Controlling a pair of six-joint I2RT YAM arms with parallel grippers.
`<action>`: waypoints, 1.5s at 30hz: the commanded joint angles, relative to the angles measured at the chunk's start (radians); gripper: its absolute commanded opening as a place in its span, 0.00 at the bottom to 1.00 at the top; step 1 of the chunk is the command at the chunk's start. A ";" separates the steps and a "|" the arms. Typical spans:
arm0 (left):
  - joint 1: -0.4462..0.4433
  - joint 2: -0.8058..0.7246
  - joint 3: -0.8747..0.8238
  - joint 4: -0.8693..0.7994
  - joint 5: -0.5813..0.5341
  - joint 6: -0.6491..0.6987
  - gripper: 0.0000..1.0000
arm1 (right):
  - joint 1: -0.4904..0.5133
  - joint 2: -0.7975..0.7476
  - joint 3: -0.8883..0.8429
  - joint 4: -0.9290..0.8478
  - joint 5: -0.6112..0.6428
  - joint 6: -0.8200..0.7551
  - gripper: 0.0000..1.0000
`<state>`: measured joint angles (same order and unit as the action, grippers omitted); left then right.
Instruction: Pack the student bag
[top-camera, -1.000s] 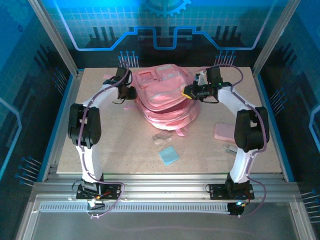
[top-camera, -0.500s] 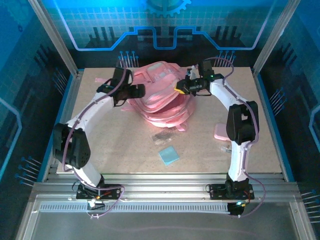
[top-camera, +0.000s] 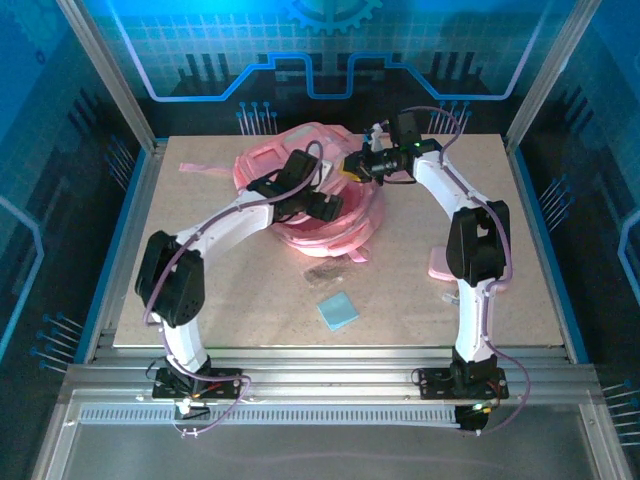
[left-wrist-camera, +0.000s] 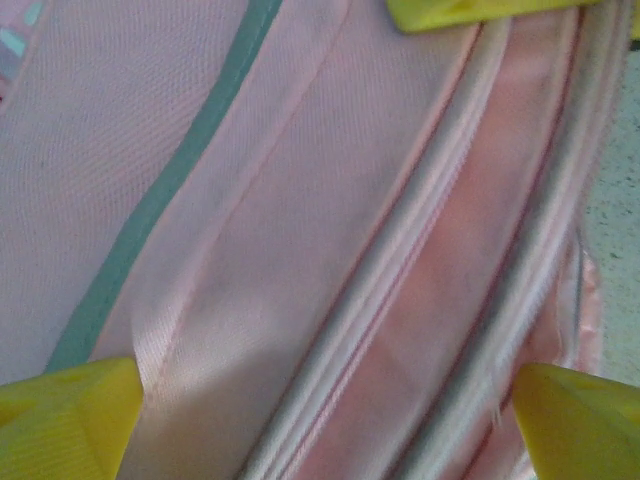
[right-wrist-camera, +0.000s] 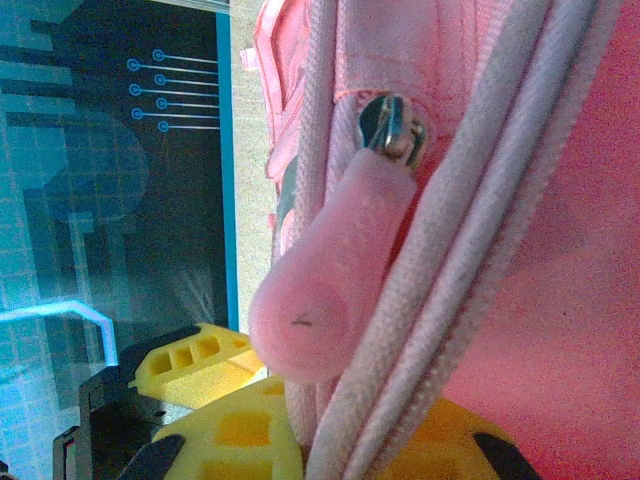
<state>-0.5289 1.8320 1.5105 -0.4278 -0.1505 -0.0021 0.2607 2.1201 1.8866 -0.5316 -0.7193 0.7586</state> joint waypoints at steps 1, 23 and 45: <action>0.003 0.058 0.055 -0.011 -0.141 0.069 0.94 | 0.023 -0.027 0.027 0.022 -0.147 -0.005 0.00; 0.139 0.110 0.166 -0.158 0.230 -0.174 0.00 | -0.072 -0.329 -0.233 -0.242 0.322 -0.239 0.86; 0.218 0.010 0.145 -0.092 0.534 -0.300 0.00 | -0.477 -0.699 -0.890 -0.310 0.609 0.047 1.00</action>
<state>-0.3138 1.9274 1.6650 -0.5327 0.3008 -0.2497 -0.1925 1.4418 1.0370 -0.8856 -0.0692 0.6964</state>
